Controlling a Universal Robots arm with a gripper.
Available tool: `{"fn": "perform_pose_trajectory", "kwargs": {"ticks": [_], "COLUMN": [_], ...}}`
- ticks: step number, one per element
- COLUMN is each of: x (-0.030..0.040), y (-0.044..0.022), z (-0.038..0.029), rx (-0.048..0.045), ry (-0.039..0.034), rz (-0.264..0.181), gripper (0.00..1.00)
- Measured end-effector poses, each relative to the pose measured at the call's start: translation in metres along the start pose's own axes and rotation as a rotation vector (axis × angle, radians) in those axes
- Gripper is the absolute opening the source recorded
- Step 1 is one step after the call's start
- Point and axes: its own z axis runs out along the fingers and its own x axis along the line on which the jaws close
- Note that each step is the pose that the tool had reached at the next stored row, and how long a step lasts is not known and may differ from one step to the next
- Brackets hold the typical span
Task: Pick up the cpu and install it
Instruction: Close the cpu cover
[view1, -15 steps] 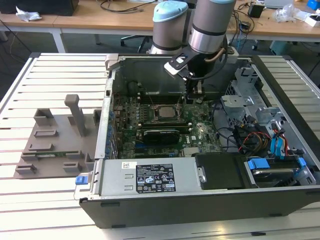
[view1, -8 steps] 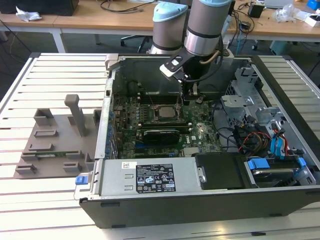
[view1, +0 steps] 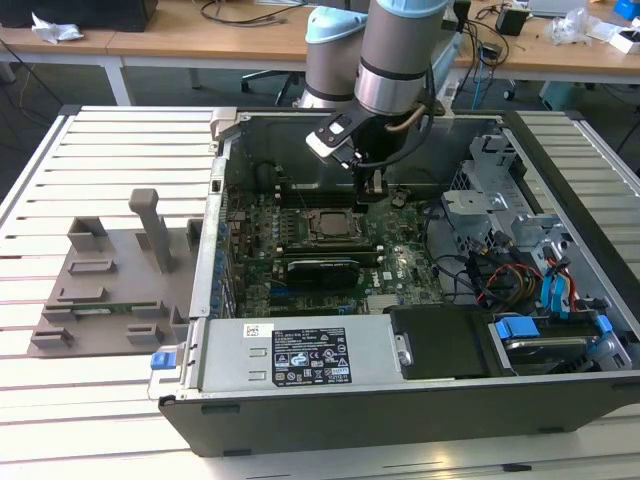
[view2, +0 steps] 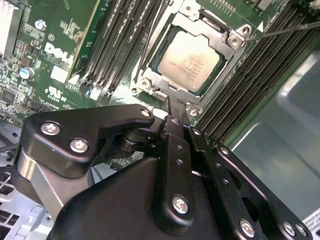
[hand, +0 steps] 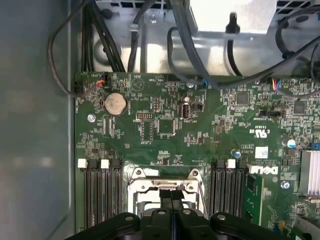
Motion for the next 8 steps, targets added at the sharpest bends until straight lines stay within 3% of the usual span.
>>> {"fn": "perform_pose_trajectory", "kwargs": {"ticks": [6, 8], "x": [0.0003, 0.0005], "y": [-0.0085, -0.0124], "z": [0.0077, 0.0141], "rx": [0.0, 0.0], "ry": [0.0, 0.0], "rz": [0.0, 0.0], "gripper": [0.11, 0.11]}}
